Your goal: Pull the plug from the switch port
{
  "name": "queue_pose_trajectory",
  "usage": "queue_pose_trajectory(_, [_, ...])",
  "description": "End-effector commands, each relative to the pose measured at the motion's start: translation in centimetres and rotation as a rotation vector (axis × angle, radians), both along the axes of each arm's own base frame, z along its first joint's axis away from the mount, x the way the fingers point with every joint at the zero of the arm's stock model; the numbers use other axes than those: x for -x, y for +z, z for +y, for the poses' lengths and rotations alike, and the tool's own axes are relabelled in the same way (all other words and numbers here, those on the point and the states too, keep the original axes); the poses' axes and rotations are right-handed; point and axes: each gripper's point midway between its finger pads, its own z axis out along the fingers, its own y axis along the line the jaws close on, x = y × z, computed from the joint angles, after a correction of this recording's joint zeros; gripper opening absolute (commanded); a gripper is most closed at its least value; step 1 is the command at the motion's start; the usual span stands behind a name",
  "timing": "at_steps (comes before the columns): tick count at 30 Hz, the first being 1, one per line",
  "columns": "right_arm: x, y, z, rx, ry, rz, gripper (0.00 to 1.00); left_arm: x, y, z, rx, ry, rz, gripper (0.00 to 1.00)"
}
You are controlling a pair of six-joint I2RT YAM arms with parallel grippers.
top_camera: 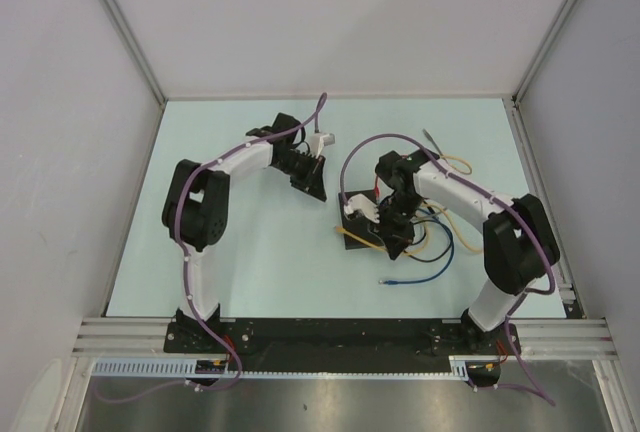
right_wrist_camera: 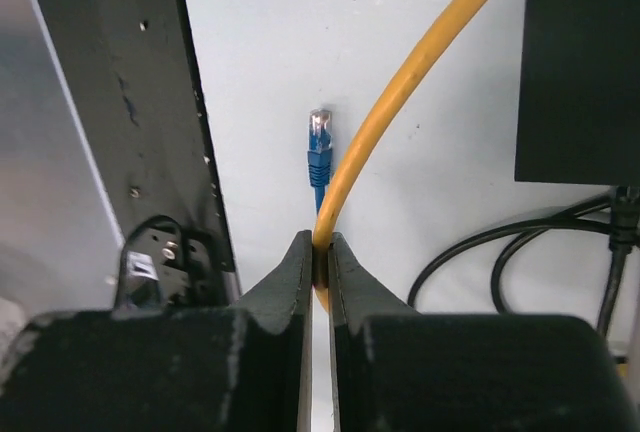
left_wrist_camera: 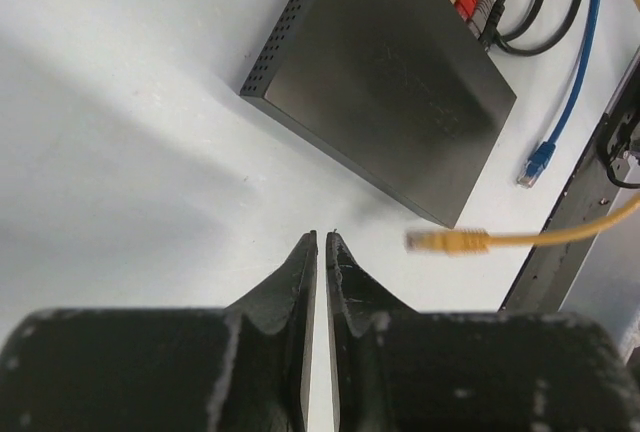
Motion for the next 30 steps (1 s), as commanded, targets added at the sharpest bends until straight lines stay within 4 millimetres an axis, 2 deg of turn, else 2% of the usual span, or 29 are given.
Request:
queue_pose_trajectory(1, [4.5, 2.7, -2.0, 0.163, -0.174, 0.303, 0.0, -1.1, 2.0, -0.9, 0.065, -0.014, -0.049, 0.13])
queue_pose_trajectory(5, [5.3, 3.2, -2.1, 0.225, -0.284, 0.344, 0.0, -0.8, 2.1, -0.8, 0.074, -0.028, -0.052, 0.13])
queue_pose_trajectory(8, [6.2, 3.8, -2.3, 0.209, -0.288, 0.331, 0.0, -0.7, 2.4, -0.4, 0.081, -0.035, -0.076, 0.13])
queue_pose_trajectory(10, [8.4, 4.4, -2.7, 0.206, -0.263, 0.315, 0.0, -0.4, 2.3, -0.2, 0.079, -0.044, -0.086, 0.14])
queue_pose_trajectory(13, [10.4, 6.1, -2.1, 0.142, -0.154, 0.209, 0.0, 0.0, 2.0, 0.1, 0.079, -0.062, -0.082, 0.15])
queue_pose_trajectory(15, [11.6, 6.6, -2.0, 0.162, -0.109, 0.157, 0.0, 0.1, 1.5, 0.2, 0.074, -0.062, -0.073, 0.15])
queue_pose_trajectory(18, [11.3, 7.1, -2.5, 0.16, -0.129, 0.097, 0.0, -0.1, 1.1, -0.1, 0.082, -0.055, -0.047, 0.16])
queue_pose_trajectory(21, [10.4, 6.7, -2.8, 0.201, -0.159, 0.092, 0.0, -0.5, 0.9, -0.5, 0.094, -0.042, -0.042, 0.16])
queue_pose_trajectory(24, [10.0, 6.5, -3.0, 0.194, -0.151, 0.093, 0.0, -0.8, 1.9, -0.8, 0.119, -0.04, -0.056, 0.16])
queue_pose_trajectory(26, [10.0, 5.0, -3.2, 0.219, -0.125, 0.09, 0.0, -0.9, 3.0, -1.0, 0.137, -0.052, -0.093, 0.16])
queue_pose_trajectory(27, [9.8, 4.7, -3.0, 0.209, -0.119, 0.086, 0.0, -1.0, 3.4, -1.0, 0.142, -0.056, -0.111, 0.16])
queue_pose_trajectory(30, [7.7, 3.5, -1.2, 0.136, -0.149, 0.094, 0.0, -1.4, 4.0, -0.8, 0.128, -0.061, -0.132, 0.15])
